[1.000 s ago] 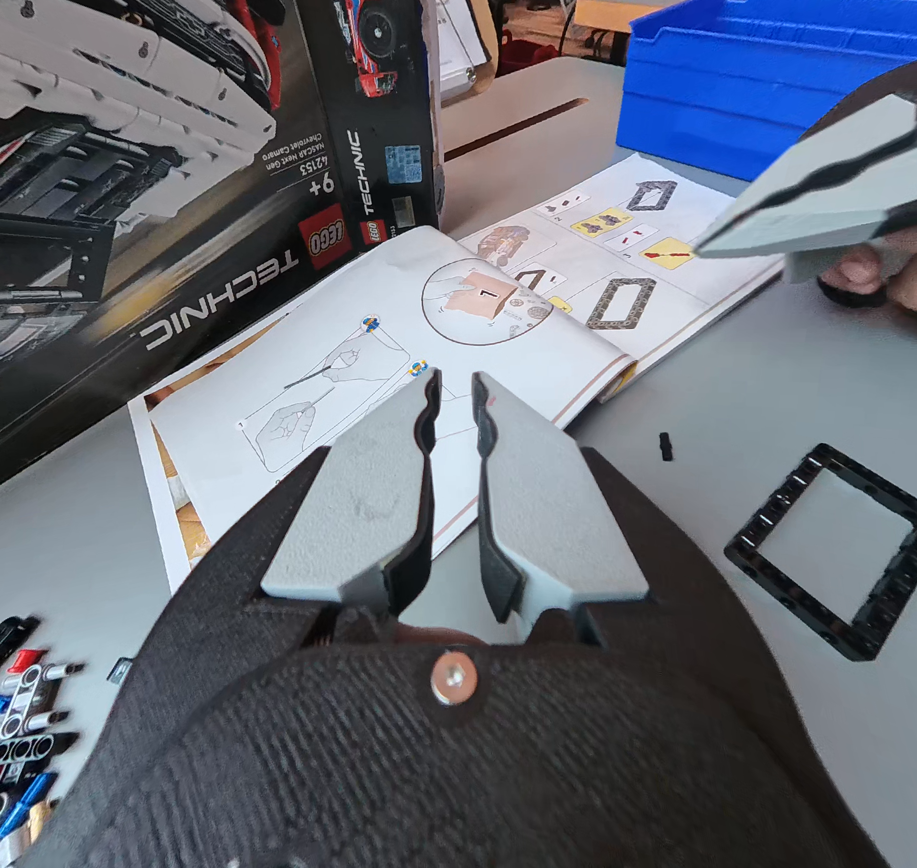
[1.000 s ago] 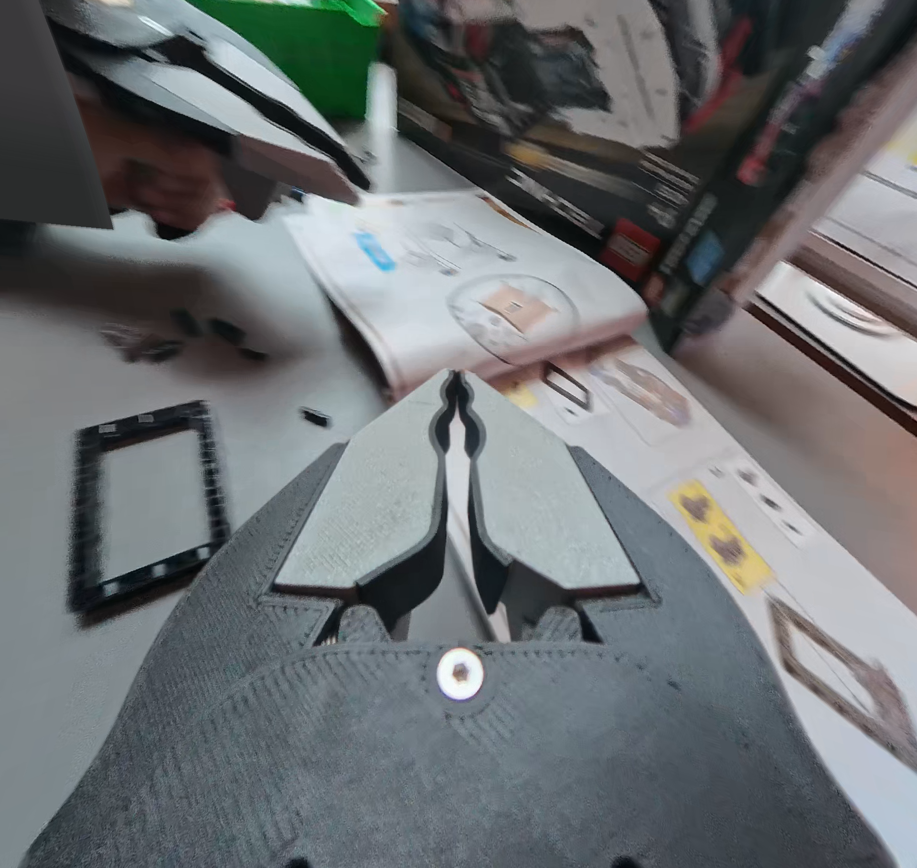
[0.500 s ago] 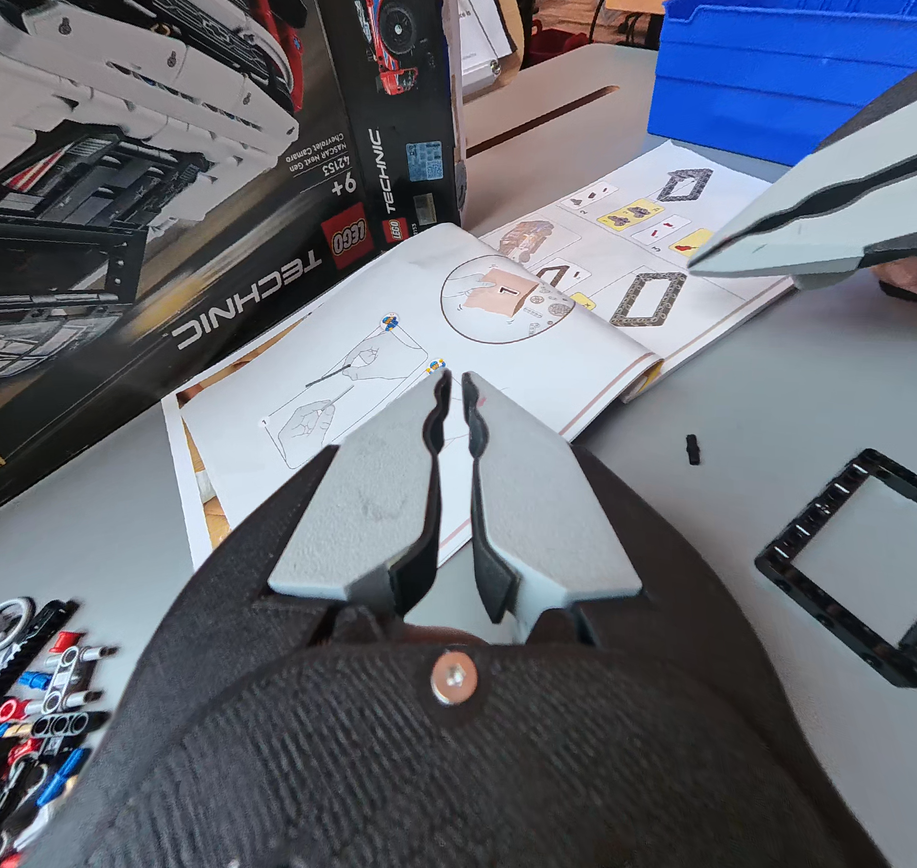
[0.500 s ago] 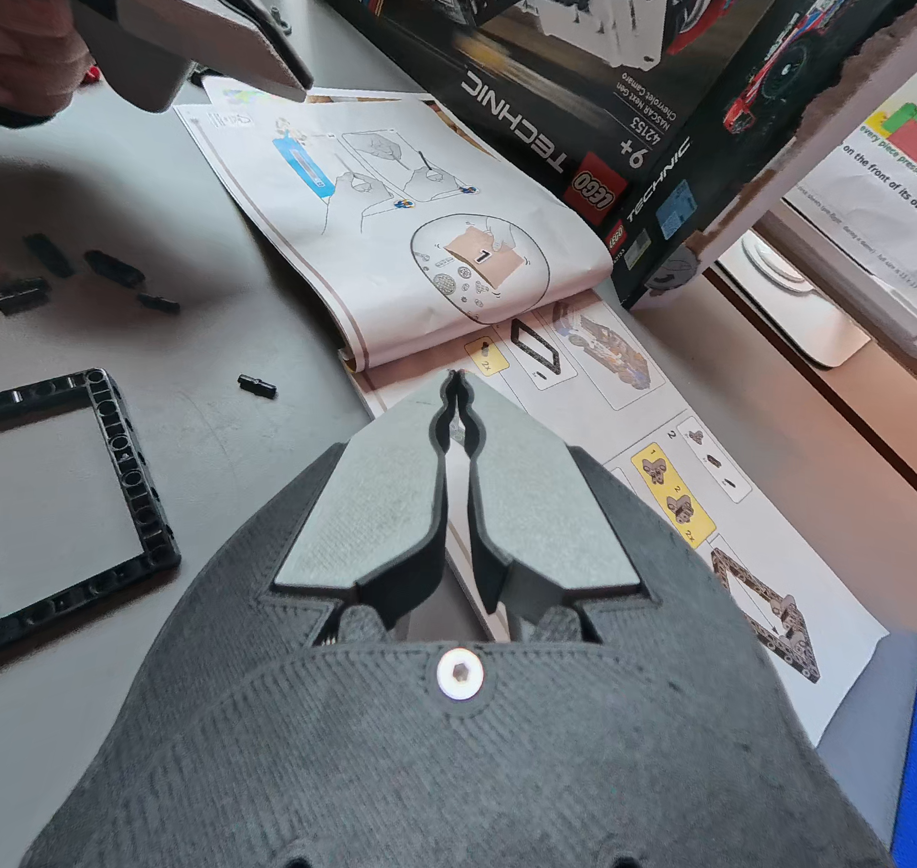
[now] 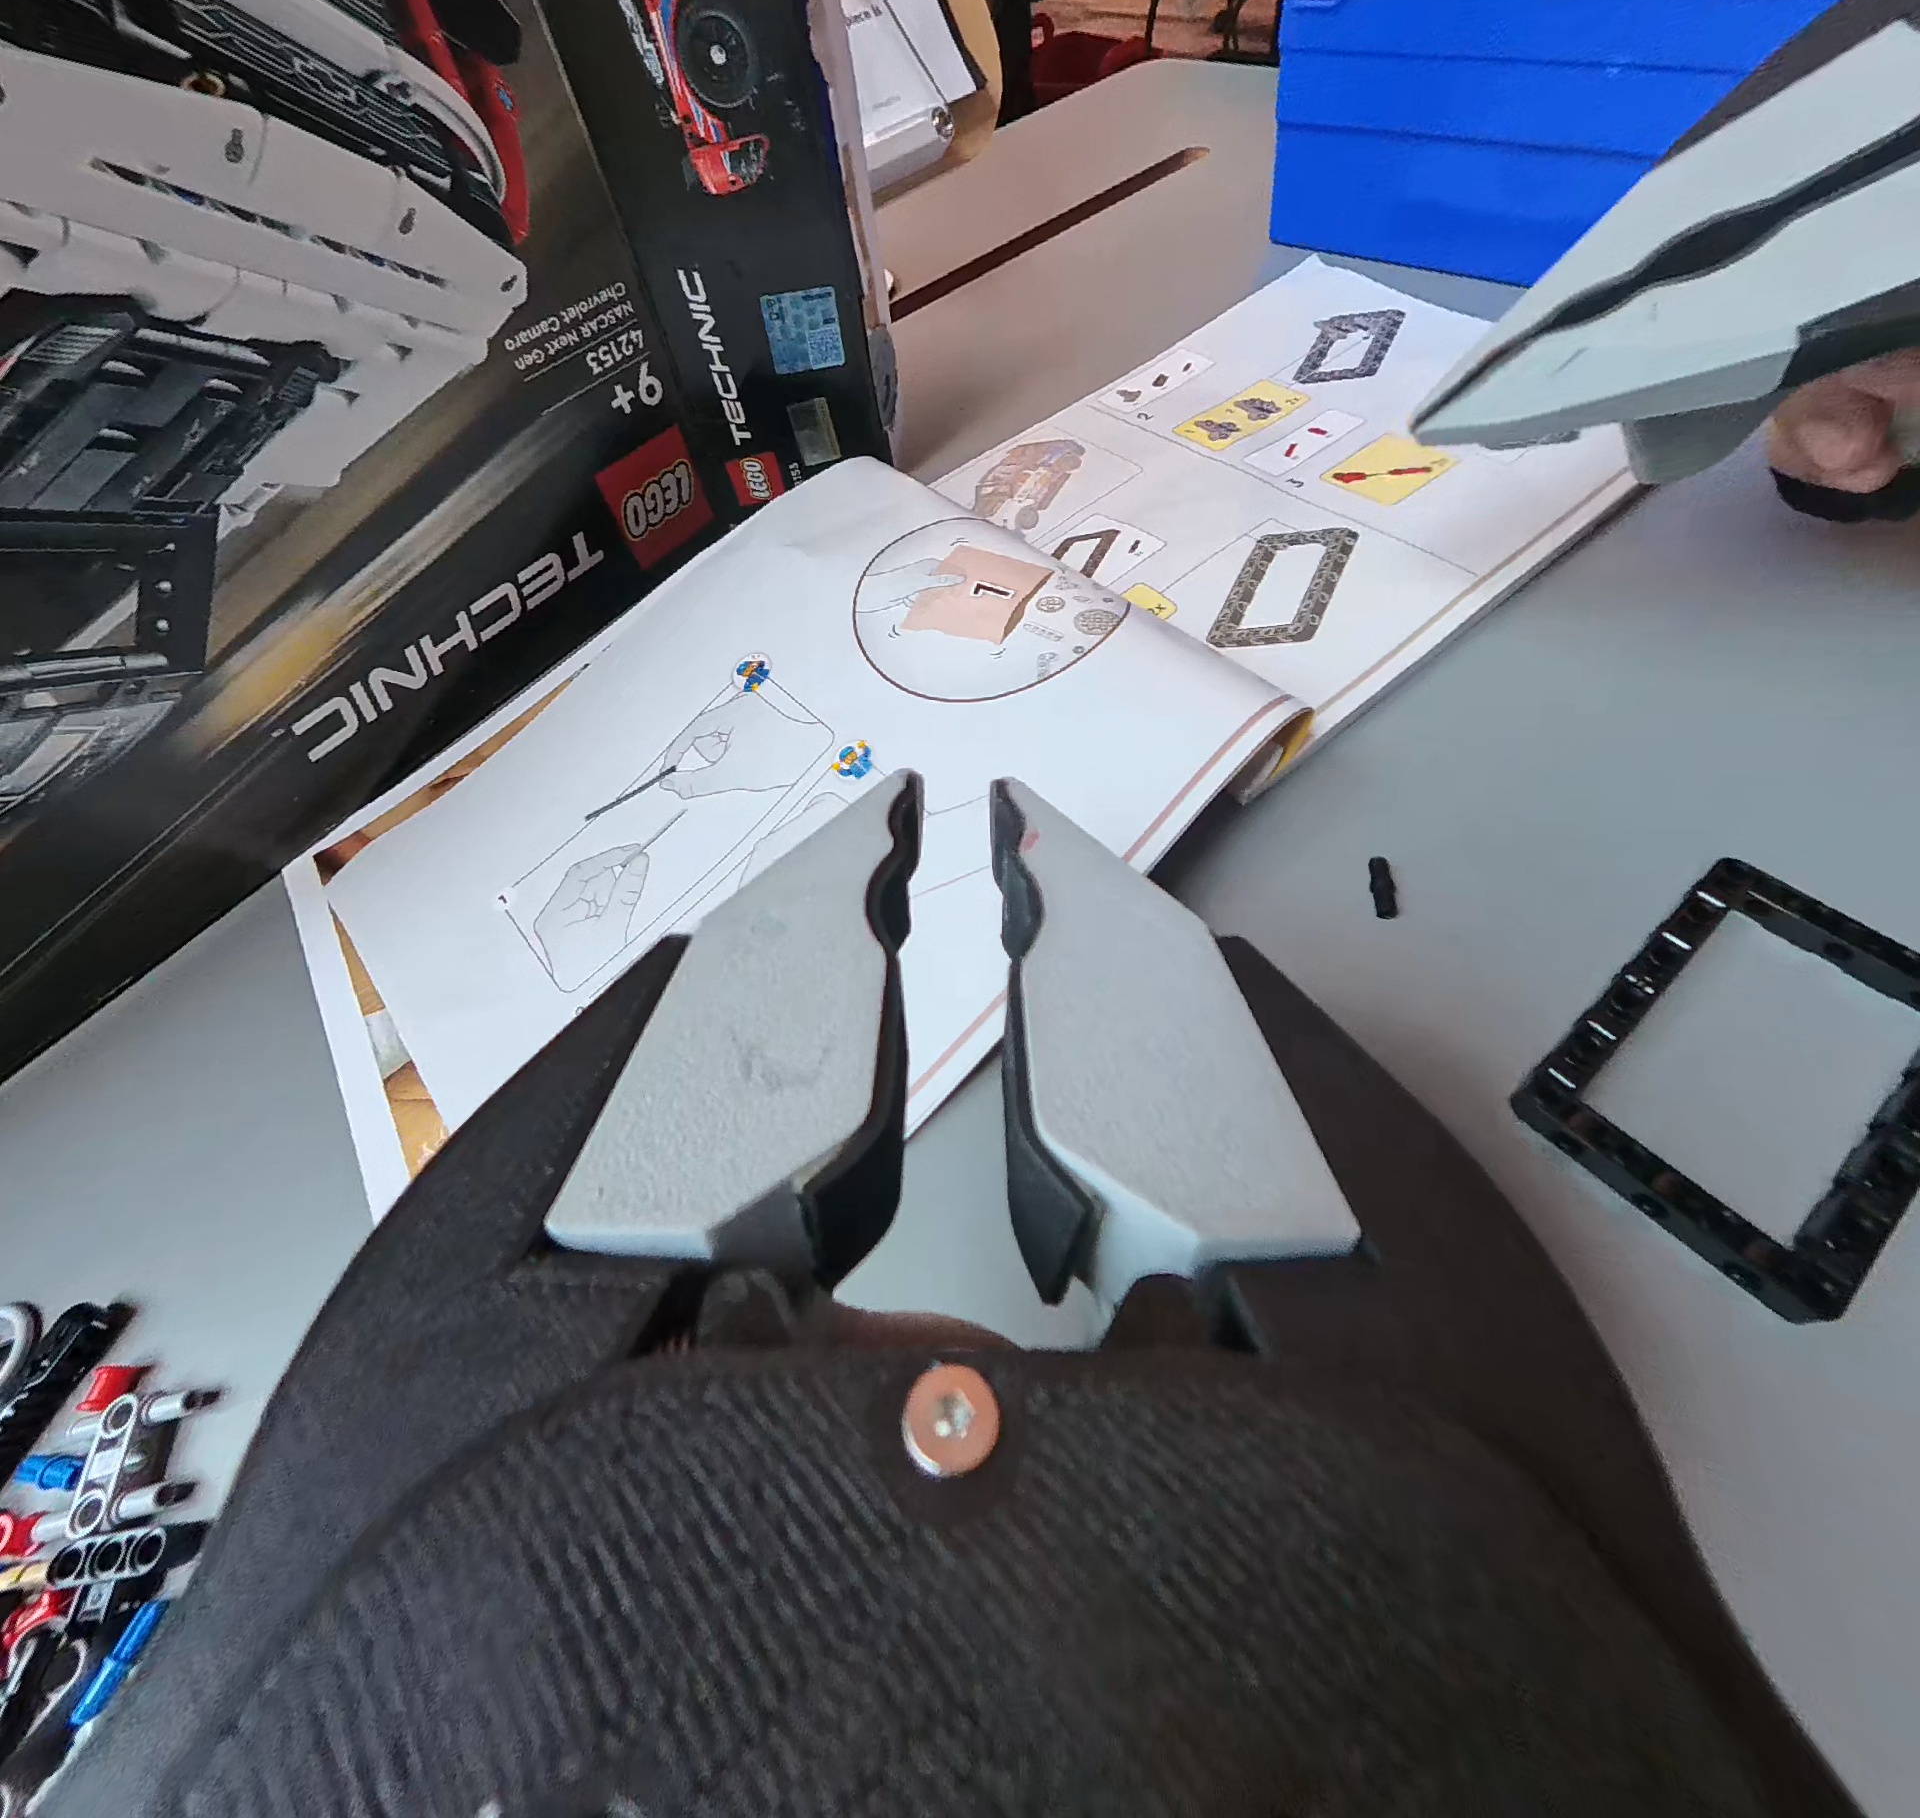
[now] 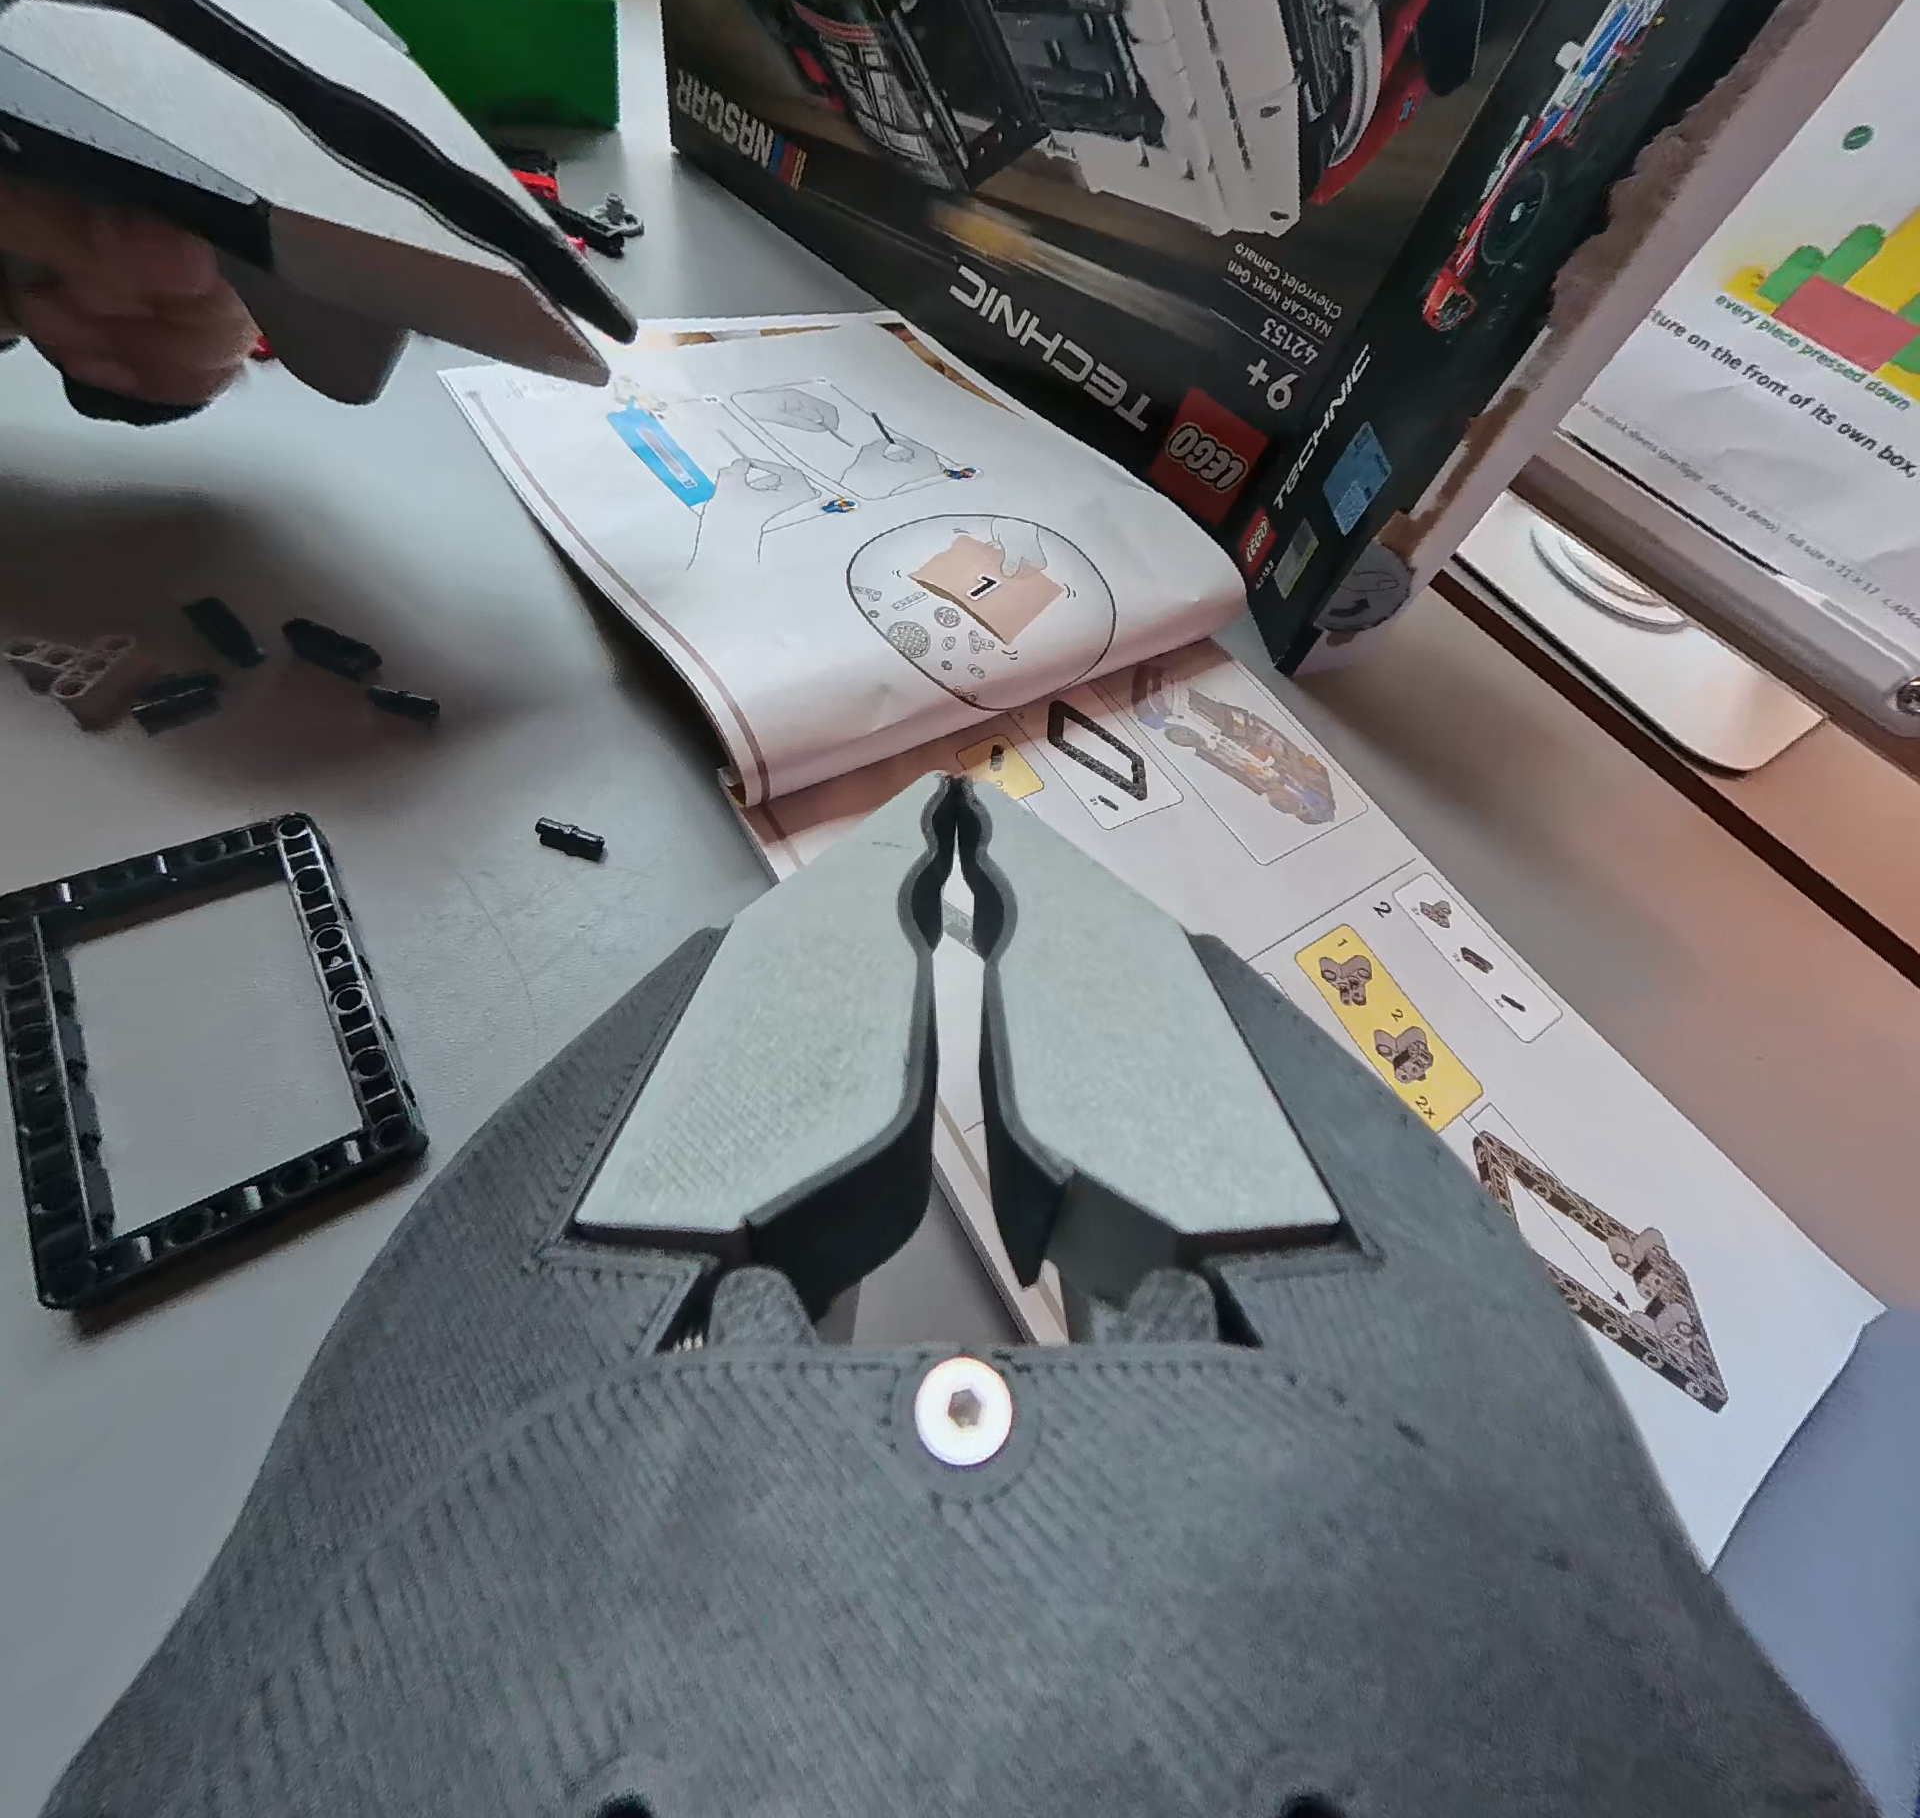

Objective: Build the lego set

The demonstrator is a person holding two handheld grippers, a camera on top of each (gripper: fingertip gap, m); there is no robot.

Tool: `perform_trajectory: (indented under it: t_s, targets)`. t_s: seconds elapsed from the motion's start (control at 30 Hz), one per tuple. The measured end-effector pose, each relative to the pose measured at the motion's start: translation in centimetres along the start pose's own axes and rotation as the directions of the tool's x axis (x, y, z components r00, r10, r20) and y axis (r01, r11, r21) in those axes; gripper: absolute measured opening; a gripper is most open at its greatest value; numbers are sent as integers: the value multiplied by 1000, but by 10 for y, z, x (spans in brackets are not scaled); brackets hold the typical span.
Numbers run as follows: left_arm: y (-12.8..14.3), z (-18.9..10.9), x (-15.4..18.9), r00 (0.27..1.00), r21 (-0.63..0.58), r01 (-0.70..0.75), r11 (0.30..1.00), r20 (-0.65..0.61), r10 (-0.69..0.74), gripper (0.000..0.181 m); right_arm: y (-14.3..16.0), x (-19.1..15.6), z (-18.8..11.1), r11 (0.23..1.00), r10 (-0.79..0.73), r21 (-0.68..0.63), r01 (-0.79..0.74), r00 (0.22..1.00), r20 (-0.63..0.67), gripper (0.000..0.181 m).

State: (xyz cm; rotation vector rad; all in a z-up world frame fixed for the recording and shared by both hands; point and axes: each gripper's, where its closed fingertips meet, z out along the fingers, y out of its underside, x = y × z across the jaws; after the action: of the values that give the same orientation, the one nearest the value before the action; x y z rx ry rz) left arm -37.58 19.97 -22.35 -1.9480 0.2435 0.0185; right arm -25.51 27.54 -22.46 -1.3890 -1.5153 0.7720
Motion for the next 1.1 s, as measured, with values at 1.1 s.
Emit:
perform_trajectory:
  t_s: [1.1]
  targets:
    - [1, -2, -12, 999, 5, 19, 1000, 27, -19, 10, -1, 12, -12, 999, 14, 38, -14, 1000, 1, 0]
